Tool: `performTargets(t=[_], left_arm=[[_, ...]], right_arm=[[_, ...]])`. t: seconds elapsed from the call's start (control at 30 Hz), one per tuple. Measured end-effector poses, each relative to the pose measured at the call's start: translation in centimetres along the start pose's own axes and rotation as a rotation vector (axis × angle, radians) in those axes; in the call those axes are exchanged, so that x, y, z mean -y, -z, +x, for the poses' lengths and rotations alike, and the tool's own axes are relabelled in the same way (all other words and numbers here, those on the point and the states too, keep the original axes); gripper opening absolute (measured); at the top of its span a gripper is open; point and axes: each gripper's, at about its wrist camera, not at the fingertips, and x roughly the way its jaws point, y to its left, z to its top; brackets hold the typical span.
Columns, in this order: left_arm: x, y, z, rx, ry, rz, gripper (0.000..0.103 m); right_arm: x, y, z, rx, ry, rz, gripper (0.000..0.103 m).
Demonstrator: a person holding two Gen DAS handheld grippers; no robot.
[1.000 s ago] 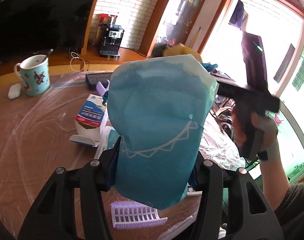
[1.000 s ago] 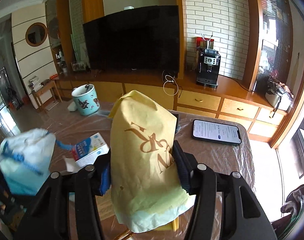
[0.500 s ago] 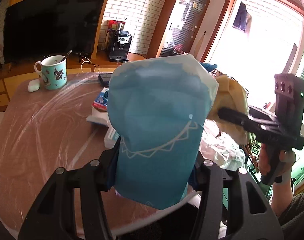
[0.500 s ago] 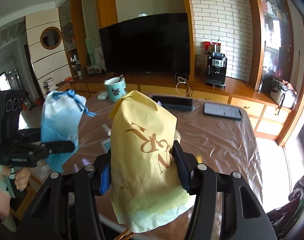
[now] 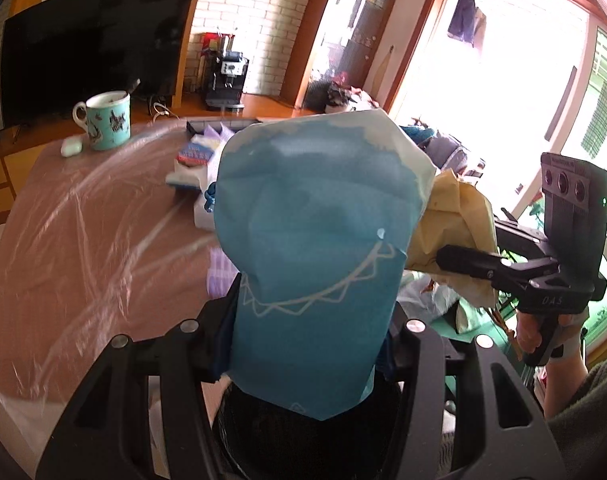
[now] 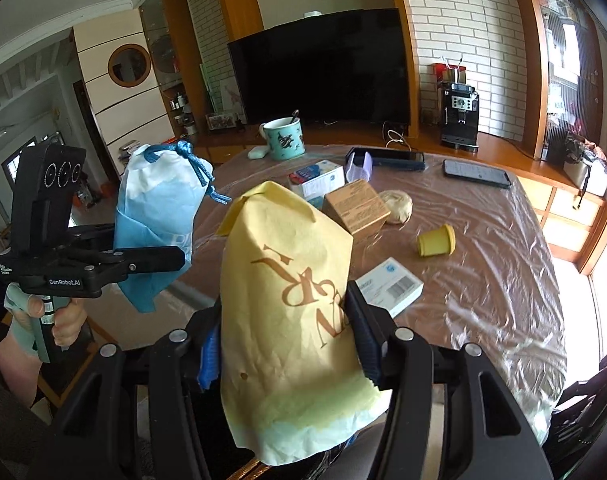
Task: Collect trash
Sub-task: 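Carry both held bags down over the black trash bin beside the table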
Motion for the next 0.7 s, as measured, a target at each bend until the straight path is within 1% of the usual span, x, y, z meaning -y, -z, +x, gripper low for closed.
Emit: performTargets(t=[0.27,0.5,0.7], left_arm=[[0.7,3.7,0.8,-0.091,0.012,-0.011,0.055],[1.2,5.9,1.4,-0.13,-0.009,-0.004,0.055],[2.1,7.5,2.1,-0.167,-0.025,0.023,0.055]], right_arm=[[-0.9,3.1,0.2,-0.066,-0.025,0.023,0.054],[-1.5,5.5,1.1,-0.116,-0.043,0.051,0.054],[-1.9,6.9,2.0,-0.149,-0.027,0.056,0.054]])
